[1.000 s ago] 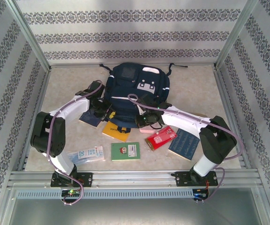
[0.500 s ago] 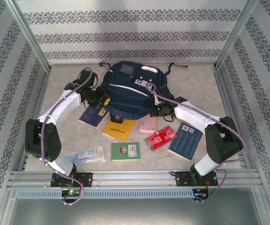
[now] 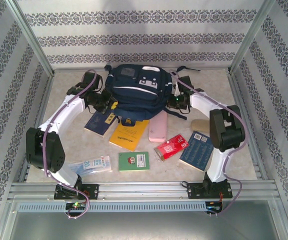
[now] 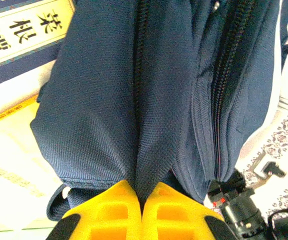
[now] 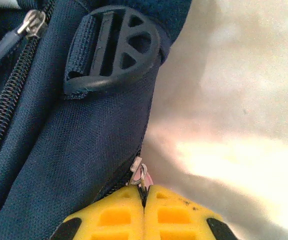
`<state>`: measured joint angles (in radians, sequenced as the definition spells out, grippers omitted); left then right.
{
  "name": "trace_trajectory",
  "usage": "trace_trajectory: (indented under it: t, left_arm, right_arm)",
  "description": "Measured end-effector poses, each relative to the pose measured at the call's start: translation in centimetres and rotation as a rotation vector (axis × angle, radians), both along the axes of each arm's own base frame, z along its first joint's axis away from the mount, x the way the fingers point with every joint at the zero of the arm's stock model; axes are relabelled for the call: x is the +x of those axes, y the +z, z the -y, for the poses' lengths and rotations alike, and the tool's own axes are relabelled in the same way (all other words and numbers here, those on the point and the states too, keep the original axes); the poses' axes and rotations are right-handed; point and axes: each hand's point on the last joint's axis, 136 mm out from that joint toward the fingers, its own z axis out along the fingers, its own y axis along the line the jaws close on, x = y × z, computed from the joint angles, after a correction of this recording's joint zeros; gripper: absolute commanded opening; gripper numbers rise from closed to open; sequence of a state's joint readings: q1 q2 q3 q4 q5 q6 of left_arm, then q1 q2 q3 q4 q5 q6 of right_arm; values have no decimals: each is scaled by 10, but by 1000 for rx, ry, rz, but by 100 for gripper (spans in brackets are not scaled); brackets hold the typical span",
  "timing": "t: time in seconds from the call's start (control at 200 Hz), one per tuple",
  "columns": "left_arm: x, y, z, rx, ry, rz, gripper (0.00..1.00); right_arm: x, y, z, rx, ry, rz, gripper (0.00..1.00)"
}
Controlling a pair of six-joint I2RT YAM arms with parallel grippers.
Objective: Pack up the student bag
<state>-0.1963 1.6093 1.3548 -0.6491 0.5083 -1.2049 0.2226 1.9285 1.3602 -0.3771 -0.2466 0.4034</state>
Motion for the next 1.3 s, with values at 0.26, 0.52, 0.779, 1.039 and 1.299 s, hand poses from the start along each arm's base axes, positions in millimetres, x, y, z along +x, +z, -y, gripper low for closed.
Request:
trace_trajectory:
  t: [0.26,0.52,0.779,1.039,1.299]
  left_arm:
    - [8,-19,21,-8,-39,-15,0]
    - [12,-69,58,-8,-95,-94,0]
    - [8,-61,83,3,-130,-35,0]
    - [16,-47,83,7,-122,0,0]
    - [19,-47,80,4,-117,0,0]
  right_arm:
    - [33,8,11,-27,-70,17,74]
    - [-20,36,19,-164,-91,38,72]
    - [-80,57,5,-78,-147,23,83]
    - [-140,20,-36,-232,42,-33,98]
    - [-145,-35,-24,-373,93,-144,98]
